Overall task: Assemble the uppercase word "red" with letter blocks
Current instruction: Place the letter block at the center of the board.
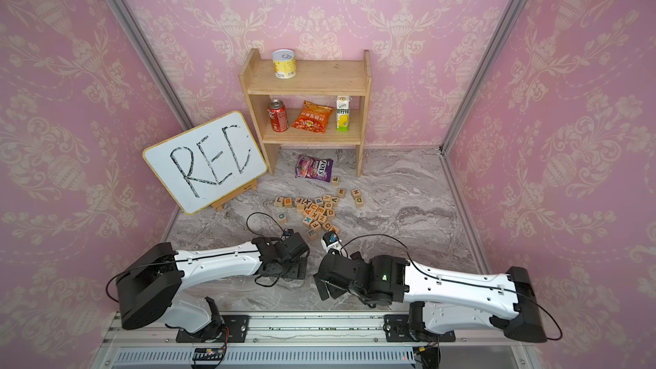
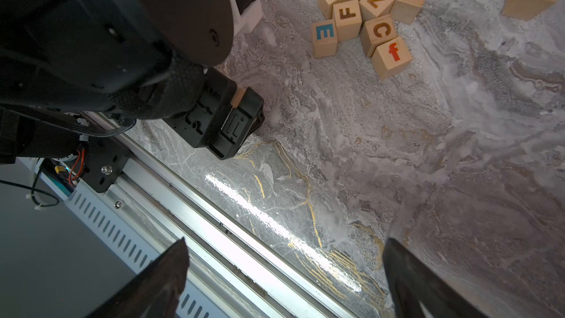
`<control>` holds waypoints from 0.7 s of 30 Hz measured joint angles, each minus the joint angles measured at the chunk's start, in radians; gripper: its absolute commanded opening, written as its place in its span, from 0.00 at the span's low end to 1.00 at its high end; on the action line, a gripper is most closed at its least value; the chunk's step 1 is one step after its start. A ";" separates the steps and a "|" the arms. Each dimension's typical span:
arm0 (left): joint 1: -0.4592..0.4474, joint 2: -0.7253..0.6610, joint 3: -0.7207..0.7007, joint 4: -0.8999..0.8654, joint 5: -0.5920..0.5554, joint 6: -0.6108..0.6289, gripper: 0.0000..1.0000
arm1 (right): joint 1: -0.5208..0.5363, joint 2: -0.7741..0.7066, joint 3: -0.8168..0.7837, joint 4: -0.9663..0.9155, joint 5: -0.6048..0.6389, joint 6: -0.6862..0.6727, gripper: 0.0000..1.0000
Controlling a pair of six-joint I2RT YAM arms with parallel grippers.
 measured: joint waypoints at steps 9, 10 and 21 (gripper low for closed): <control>0.000 0.000 0.042 -0.043 -0.003 0.058 0.99 | 0.000 0.018 0.000 0.000 -0.003 -0.002 1.00; 0.000 0.000 0.055 -0.048 -0.005 0.071 0.99 | 0.000 0.019 0.000 0.000 -0.003 -0.002 1.00; 0.004 0.034 0.168 -0.095 -0.015 0.230 0.99 | -0.063 -0.055 -0.018 0.008 -0.030 -0.010 1.00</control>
